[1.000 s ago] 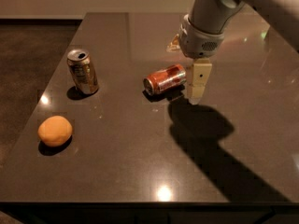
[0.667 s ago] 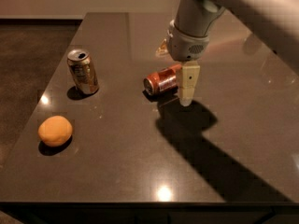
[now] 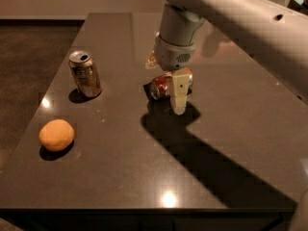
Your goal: Place coke can upright
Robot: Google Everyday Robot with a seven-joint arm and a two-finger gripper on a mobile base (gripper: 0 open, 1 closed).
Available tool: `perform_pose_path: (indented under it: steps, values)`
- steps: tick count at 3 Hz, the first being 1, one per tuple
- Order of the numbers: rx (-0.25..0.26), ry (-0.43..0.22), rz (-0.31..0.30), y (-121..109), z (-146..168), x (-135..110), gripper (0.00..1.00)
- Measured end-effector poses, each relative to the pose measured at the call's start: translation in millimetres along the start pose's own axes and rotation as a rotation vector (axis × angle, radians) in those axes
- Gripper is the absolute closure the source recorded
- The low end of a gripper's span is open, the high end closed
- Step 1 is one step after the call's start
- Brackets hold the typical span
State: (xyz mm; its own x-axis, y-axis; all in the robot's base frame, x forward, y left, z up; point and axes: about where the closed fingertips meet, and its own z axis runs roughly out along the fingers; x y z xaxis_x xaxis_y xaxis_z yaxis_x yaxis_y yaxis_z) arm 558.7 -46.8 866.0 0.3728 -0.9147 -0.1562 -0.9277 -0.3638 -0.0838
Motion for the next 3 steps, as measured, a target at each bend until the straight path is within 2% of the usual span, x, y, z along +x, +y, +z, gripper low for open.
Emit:
perform_pose_path:
  steps: [1,2,3]
  values:
    - [-0.033,0.012,-0.007,-3,10,-7,0.17]
    - [-0.051,0.027,0.0,-5,15,-7,0.41]
    - [-0.037,0.009,0.056,-9,3,-3,0.73]
